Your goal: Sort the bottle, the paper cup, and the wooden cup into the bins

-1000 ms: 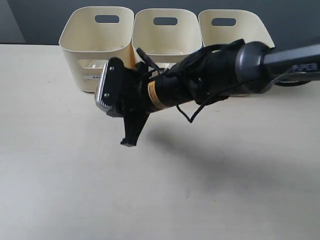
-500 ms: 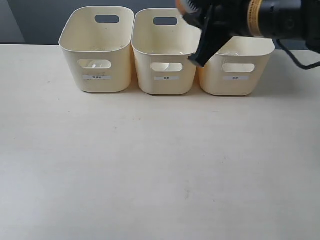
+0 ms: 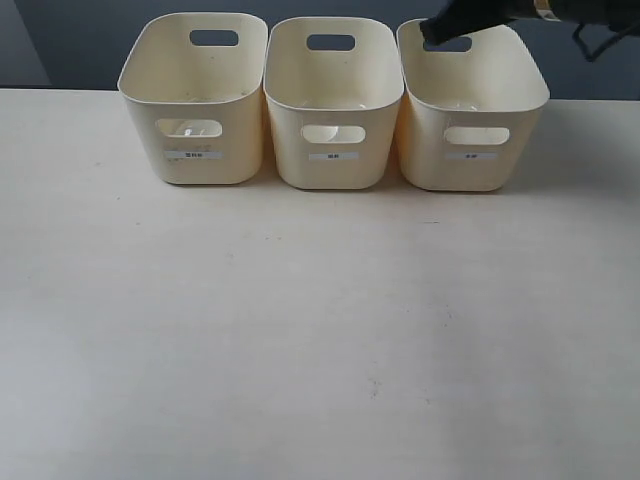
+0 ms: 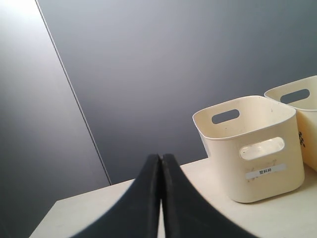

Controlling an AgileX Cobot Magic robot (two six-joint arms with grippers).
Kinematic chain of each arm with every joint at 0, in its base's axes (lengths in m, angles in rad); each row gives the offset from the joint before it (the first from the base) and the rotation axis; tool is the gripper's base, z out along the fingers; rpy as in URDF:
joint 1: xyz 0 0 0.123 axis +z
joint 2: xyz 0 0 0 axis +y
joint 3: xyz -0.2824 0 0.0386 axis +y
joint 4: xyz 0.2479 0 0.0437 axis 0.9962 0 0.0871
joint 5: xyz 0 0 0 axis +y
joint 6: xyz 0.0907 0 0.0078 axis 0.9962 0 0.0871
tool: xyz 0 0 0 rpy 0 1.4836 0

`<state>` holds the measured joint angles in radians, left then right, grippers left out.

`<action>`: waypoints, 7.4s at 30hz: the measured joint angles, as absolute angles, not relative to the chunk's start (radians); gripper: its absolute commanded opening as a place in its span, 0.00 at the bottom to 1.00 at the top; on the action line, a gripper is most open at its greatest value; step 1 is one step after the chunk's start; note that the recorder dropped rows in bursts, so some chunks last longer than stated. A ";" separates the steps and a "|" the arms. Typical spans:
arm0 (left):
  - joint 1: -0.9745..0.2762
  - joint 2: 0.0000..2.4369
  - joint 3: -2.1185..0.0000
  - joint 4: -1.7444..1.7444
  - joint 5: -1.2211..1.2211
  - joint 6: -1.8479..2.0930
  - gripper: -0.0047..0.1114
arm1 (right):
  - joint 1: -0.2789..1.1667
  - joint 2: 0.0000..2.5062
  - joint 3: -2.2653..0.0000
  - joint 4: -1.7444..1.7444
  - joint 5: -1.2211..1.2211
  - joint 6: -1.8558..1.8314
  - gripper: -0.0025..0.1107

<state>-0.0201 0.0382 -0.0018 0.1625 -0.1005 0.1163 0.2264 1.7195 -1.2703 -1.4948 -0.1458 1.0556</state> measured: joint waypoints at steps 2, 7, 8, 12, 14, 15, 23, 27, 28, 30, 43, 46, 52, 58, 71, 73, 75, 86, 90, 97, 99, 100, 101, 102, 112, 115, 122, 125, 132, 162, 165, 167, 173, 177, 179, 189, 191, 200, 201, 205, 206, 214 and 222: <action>-0.020 0.038 -0.002 0.163 -0.100 0.116 0.04 | 0.226 1.786 -1.323 -1.489 -0.091 1.131 0.02; -0.020 0.038 -0.002 0.163 -0.100 0.116 0.04 | 0.222 1.905 -1.398 -1.491 -0.070 1.205 0.02; -0.020 0.038 -0.002 0.163 -0.100 0.116 0.04 | 0.222 1.923 -1.411 -1.489 -0.067 1.219 0.02; -0.020 0.038 -0.002 0.163 -0.100 0.116 0.04 | 0.223 1.970 -1.431 -1.489 -0.057 1.260 0.02; -0.020 0.038 -0.002 0.163 -0.100 0.116 0.04 | 0.223 1.986 -1.433 -1.485 -0.050 1.274 0.02; -0.020 0.038 -0.002 0.163 -0.100 0.116 0.04 | 0.223 1.995 -1.435 -1.485 -0.043 1.279 0.02; -0.020 0.038 -0.002 0.163 -0.100 0.116 0.04 | 0.223 2.055 -1.435 -1.485 -0.027 1.301 0.02; -0.020 0.038 -0.002 0.163 -0.100 0.116 0.04 | 0.223 2.082 -1.435 -1.483 -0.011 1.305 0.02; -0.020 0.038 -0.002 0.163 -0.100 0.116 0.04 | 0.223 2.090 -1.435 -1.481 0.000 1.305 0.02; -0.020 0.038 -0.002 0.163 -0.100 0.116 0.04 | 0.223 2.104 -1.435 -1.477 0.000 1.305 0.02; -0.020 0.038 -0.002 0.163 -0.100 0.116 0.04 | 0.223 2.122 -1.438 -1.462 0.015 1.308 0.41; -0.020 0.038 -0.002 0.163 -0.100 0.116 0.04 | 0.223 2.122 -1.438 -1.449 0.015 1.308 0.54; -0.020 0.038 -0.002 0.163 -0.100 0.116 0.04 | 0.223 2.122 -1.438 -1.429 0.025 1.308 0.53; -0.020 0.038 -0.002 0.163 -0.100 0.116 0.04 | 0.223 2.113 -1.438 -1.427 0.023 1.308 0.52; -0.020 0.038 -0.002 0.163 -0.100 0.116 0.04 | 0.223 1.772 -1.240 -1.484 -0.087 1.303 0.17; -0.020 0.038 -0.002 0.163 -0.100 0.116 0.04 | 0.223 1.689 -1.173 -1.486 -0.092 1.296 0.17; -0.020 0.038 -0.002 0.163 -0.100 0.116 0.04 | 0.223 1.574 -1.099 -1.488 -0.089 1.291 0.17; -0.020 0.038 -0.002 0.163 -0.100 0.116 0.04 | 0.223 1.132 -0.791 -1.481 -0.062 1.292 0.17; -0.020 0.038 -0.002 0.163 -0.100 0.116 0.04 | 0.223 0.976 -0.677 -1.454 -0.054 1.293 0.17; -0.020 0.038 -0.002 0.163 -0.100 0.116 0.04 | 0.223 0.751 -0.546 -1.328 -0.050 1.293 0.17; -0.020 0.038 -0.002 0.163 -0.100 0.116 0.04 | 0.223 0.674 -0.508 -1.304 -0.048 1.294 0.17; -0.020 0.038 -0.002 0.163 -0.100 0.116 0.04 | 0.223 0.635 -0.492 -1.296 -0.048 1.296 0.17; -0.020 0.038 -0.002 0.163 -0.100 0.116 0.04 | 0.223 0.595 -0.473 -1.287 -0.046 1.297 0.17; -0.020 0.038 -0.002 0.163 -0.100 0.116 0.04 | 0.223 0.557 -0.455 -1.278 -0.046 1.298 0.17; -0.020 0.038 -0.002 0.163 -0.100 0.116 0.04 | 0.223 0.295 -0.298 -1.250 -0.043 1.315 0.17; -0.020 0.038 -0.002 0.163 -0.100 0.116 0.04 | 0.223 0.248 -0.259 -1.248 -0.043 1.317 0.17; -0.020 0.038 -0.002 0.163 -0.100 0.116 0.04 | 0.223 0.188 -0.216 -1.246 -0.043 1.317 0.17; -0.020 0.038 -0.002 0.163 -0.100 0.116 0.04 | 0.223 0.188 -0.216 -1.246 -0.043 1.317 0.17; -0.020 0.038 -0.002 0.163 -0.100 0.116 0.04 | 0.223 0.185 -0.216 -1.246 -0.050 1.317 0.17; -0.020 0.038 -0.002 0.163 -0.100 0.116 0.04 | -0.095 0.004 -0.002 -1.243 -0.053 1.317 0.17; -0.020 0.038 -0.002 0.163 -0.100 0.116 0.04 | -0.097 0.004 -0.002 -1.243 -0.055 1.317 0.17; -0.020 0.038 -0.002 0.163 -0.100 0.116 0.04 | -0.097 0.004 -0.002 -1.243 -0.055 1.317 0.17; -0.020 0.038 -0.002 0.163 -0.100 0.116 0.04 | -0.097 0.004 -0.002 -1.243 -0.061 1.317 0.17; -0.020 0.038 -0.002 0.163 -0.100 0.116 0.04 | -0.097 0.004 -0.002 -1.243 -0.063 1.317 0.17; -0.020 0.038 -0.002 0.163 -0.100 0.116 0.04 | -0.097 0.004 -0.002 -1.241 -0.063 1.317 0.17; -0.020 0.038 -0.002 0.163 -0.100 0.116 0.04 | -0.097 0.004 -0.002 -1.229 -0.063 1.317 0.17; -0.020 0.038 -0.002 0.163 -0.100 0.116 0.04 | -0.097 0.004 -0.002 -1.227 -0.063 1.317 0.17; -0.020 0.038 -0.002 0.163 -0.100 0.116 0.04 | -0.097 0.004 -0.002 -1.194 -0.093 1.215 0.17; -0.020 0.038 -0.002 0.163 -0.100 0.116 0.04 | -0.097 0.004 -0.002 -1.127 -0.094 1.141 0.17; -0.020 0.038 -0.002 0.163 -0.100 0.116 0.04 | -0.097 0.004 -0.002 -0.621 -0.048 0.623 0.17; -0.020 0.038 -0.002 0.163 -0.100 0.116 0.04 | -0.097 0.004 -0.002 -0.469 -0.015 0.458 0.17; -0.020 0.038 -0.002 0.163 -0.100 0.116 0.04 | -0.097 0.004 -0.002 -0.092 0.080 0.024 0.17; -0.020 0.038 -0.002 0.163 -0.100 0.116 0.04 | -0.097 0.004 -0.002 -0.076 0.087 0.008 0.17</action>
